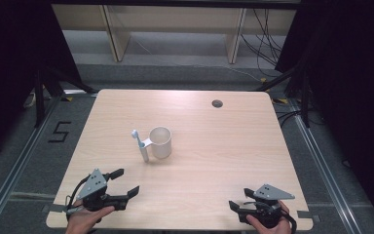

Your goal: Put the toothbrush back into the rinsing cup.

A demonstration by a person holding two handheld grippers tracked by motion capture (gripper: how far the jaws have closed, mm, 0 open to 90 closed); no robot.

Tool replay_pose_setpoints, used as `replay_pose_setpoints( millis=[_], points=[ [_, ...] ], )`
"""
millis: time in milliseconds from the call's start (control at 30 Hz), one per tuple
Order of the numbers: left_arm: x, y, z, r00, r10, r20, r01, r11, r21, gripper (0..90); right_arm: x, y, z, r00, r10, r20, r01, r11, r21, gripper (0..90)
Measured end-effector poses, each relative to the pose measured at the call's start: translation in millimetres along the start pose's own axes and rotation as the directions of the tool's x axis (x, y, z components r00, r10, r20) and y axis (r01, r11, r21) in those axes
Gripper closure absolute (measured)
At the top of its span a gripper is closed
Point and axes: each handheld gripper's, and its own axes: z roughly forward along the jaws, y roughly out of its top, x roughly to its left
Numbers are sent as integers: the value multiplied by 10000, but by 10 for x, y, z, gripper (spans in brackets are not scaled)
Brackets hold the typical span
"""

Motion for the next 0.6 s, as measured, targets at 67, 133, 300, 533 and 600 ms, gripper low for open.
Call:
replay_pose_setpoints(
  millis=[67,133,300,533,600],
  points=[
    [-20,-17,-10,9999,4,136,-4,10000,-19,163,17,-3,2,9997,223,-59,-223,9997,25,262],
    [-47,-31,-30,9998,0,202,-2,10000,78,162,16,-3,2,9998,213,-59,-213,9998,18,262],
    [-105,-61,-72,9994,143,317,-150,9996,232,162,18,-5,7,9997,231,-69,-231,9997,-44,262],
    [-172,-115,-116,9991,122,413,-136,9993,354,153,7,2,1,10000,-3,-4,2,10000,-10,262],
    [-191,-134,-114,9983,111,565,-123,9997,208,153,6,2,-1,10000,-17,-18,17,10000,16,262]
  ],
)
